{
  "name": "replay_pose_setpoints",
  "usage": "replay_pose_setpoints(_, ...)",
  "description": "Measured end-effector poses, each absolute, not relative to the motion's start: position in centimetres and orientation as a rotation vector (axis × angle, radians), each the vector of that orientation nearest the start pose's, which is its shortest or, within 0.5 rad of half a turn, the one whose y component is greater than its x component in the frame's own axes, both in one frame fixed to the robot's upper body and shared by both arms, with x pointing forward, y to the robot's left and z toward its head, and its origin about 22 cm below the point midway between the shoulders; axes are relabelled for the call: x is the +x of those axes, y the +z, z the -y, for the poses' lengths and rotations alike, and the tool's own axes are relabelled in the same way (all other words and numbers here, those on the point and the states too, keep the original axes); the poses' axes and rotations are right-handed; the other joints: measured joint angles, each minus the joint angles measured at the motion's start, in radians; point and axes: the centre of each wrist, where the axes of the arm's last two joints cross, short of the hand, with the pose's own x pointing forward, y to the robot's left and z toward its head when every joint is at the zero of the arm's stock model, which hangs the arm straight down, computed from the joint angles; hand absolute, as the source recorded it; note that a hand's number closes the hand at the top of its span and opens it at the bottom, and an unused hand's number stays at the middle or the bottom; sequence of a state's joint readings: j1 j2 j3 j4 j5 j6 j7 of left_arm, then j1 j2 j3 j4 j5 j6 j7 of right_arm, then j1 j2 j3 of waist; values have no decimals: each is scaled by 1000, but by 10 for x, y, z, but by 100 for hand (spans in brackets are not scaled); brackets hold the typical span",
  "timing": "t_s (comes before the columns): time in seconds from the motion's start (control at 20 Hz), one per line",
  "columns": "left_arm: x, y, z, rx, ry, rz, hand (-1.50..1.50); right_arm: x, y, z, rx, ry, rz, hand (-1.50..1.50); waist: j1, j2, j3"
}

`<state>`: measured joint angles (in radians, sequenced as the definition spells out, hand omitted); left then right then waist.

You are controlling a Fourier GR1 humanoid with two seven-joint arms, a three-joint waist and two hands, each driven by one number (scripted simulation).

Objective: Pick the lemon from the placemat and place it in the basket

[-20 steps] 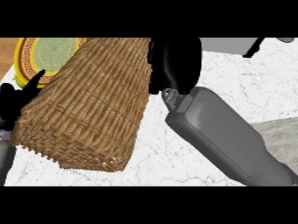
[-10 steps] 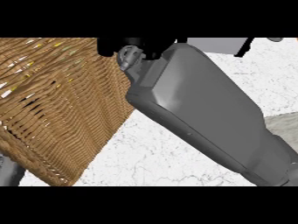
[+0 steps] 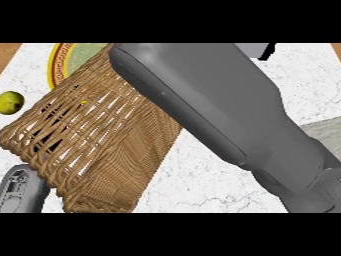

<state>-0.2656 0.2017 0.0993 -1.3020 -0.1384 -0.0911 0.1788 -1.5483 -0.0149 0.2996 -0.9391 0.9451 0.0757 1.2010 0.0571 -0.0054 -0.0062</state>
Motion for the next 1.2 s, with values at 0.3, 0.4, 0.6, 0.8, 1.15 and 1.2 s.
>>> replay_pose_setpoints(0.3,305,23,-276,244,-237,1352,0,372,335,-41,-1357,646,1294,150,-31,0,4)
replay_pose_setpoints(0.4,302,23,-278,247,-228,1347,0,375,331,-36,-1352,656,1280,150,-41,-1,5)
replay_pose_setpoints(0.6,297,20,-277,253,-215,1345,0,381,319,-25,-1314,680,1267,150,-52,0,6)
replay_pose_setpoints(0.8,295,22,-279,267,-206,1346,0,384,300,-12,-1286,688,1253,150,-58,0,6)
replay_pose_setpoints(1.15,294,22,-279,274,-208,1352,0,390,259,8,-1245,704,1194,150,-59,2,6)
replay_pose_setpoints(1.2,293,22,-279,270,-209,1354,0,392,253,12,-1226,695,1184,150,-58,3,6)
